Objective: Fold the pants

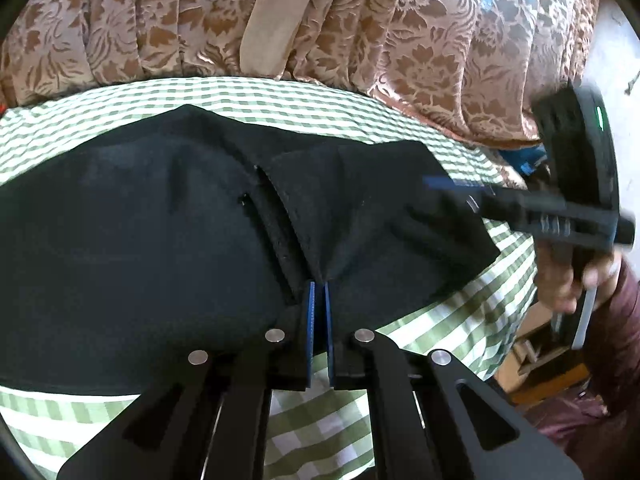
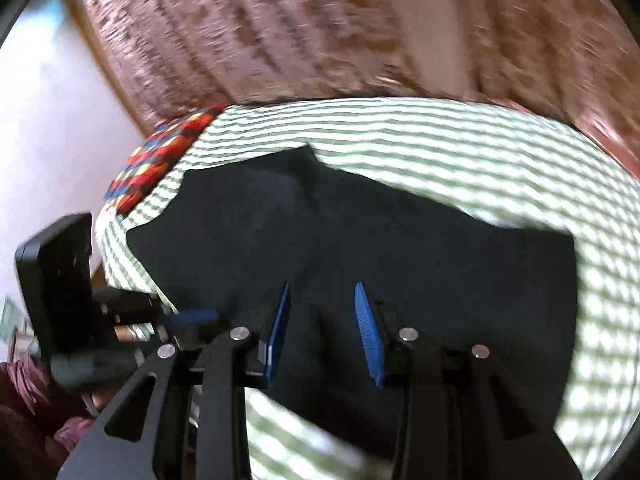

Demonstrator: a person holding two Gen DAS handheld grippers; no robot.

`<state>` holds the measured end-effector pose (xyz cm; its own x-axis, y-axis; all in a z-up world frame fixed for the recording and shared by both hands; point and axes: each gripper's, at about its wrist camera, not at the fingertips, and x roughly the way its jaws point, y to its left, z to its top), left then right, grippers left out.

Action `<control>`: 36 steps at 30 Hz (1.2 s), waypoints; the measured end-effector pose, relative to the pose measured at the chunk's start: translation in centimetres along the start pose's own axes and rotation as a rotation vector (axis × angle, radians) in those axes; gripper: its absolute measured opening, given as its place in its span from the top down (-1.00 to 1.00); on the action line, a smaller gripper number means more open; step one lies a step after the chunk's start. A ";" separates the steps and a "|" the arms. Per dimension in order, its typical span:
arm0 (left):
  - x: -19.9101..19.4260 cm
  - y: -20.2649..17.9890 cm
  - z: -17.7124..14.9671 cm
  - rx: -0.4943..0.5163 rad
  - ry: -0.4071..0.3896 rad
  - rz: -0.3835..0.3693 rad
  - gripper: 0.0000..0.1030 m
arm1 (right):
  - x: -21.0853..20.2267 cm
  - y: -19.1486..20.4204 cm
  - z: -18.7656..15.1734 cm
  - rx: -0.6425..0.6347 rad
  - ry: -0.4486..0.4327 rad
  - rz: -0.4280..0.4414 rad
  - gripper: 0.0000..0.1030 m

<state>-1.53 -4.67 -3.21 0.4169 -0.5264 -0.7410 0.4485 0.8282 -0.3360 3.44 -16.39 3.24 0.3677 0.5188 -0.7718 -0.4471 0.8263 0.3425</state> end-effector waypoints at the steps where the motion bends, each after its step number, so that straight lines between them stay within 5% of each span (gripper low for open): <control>1: -0.1 0.0 -0.1 0.003 -0.001 0.001 0.94 | 1.3 0.4 0.7 -0.013 0.029 0.040 0.36; 5: 0.2 0.2 -0.3 -0.004 0.005 0.020 0.83 | 7.8 0.1 1.3 -0.044 0.171 -0.052 0.50; 7: 0.5 0.2 -0.4 0.005 0.004 0.046 0.83 | 8.5 -0.9 1.4 0.027 0.146 -0.011 0.51; 16: 0.7 0.0 -0.2 0.021 0.010 0.076 0.80 | 5.9 -1.6 1.6 0.042 0.099 0.040 0.36; 23: -0.3 0.0 0.3 0.002 -0.016 0.154 0.28 | 4.8 -2.3 0.6 0.139 0.021 0.043 0.36; 33: -0.4 0.2 0.5 -0.011 -0.028 0.174 0.26 | -0.5 -2.2 -2.6 0.141 -0.020 0.003 0.27; 36: -0.6 0.4 0.6 -0.017 -0.041 0.176 0.01 | -1.4 -2.2 -4.2 0.156 -0.015 -0.010 0.24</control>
<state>-1.09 -4.15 -2.53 0.5194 -0.3802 -0.7653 0.3523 0.9112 -0.2136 0.45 -19.88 1.30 0.3841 0.5127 -0.7678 -0.3121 0.8548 0.4146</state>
